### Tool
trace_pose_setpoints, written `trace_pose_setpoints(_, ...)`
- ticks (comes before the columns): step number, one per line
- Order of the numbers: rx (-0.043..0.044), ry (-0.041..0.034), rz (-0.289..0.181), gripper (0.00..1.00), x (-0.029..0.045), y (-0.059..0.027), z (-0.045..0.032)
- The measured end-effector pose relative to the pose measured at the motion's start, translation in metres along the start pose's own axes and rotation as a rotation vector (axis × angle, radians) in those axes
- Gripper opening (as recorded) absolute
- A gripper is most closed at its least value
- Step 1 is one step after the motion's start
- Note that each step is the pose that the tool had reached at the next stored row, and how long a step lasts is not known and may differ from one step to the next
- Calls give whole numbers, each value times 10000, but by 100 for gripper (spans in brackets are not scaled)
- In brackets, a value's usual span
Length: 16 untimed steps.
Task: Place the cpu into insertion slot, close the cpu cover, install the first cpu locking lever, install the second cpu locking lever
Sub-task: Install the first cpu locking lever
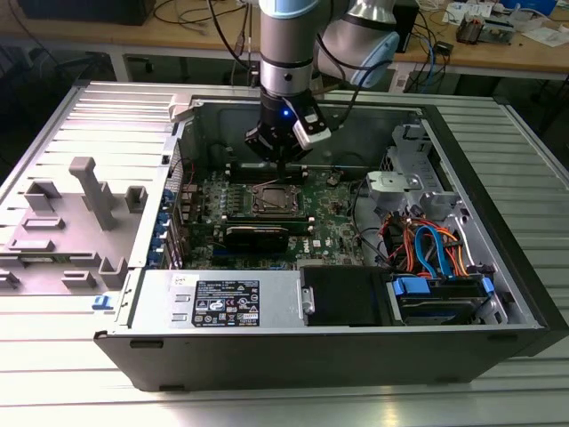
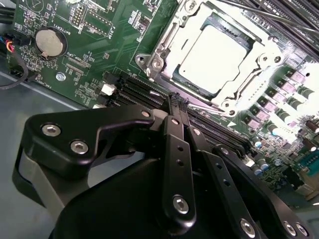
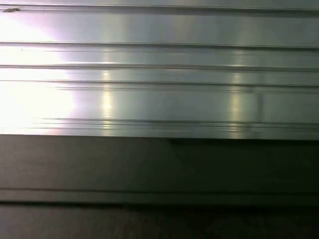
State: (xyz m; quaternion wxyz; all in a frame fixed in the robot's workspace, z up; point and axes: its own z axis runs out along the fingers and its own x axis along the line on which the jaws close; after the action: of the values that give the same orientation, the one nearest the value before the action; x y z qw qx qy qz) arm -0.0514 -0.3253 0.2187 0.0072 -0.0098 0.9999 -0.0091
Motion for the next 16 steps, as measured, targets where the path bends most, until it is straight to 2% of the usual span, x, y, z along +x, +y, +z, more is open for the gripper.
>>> trace_pose_setpoints(6,9,0,-113,11,-20,-2,32)
trace_pose_setpoints(11,0,-5,-143,11,-75,-1,74)
trace_pose_setpoints(16,2,-7,-142,11,-78,0,85)
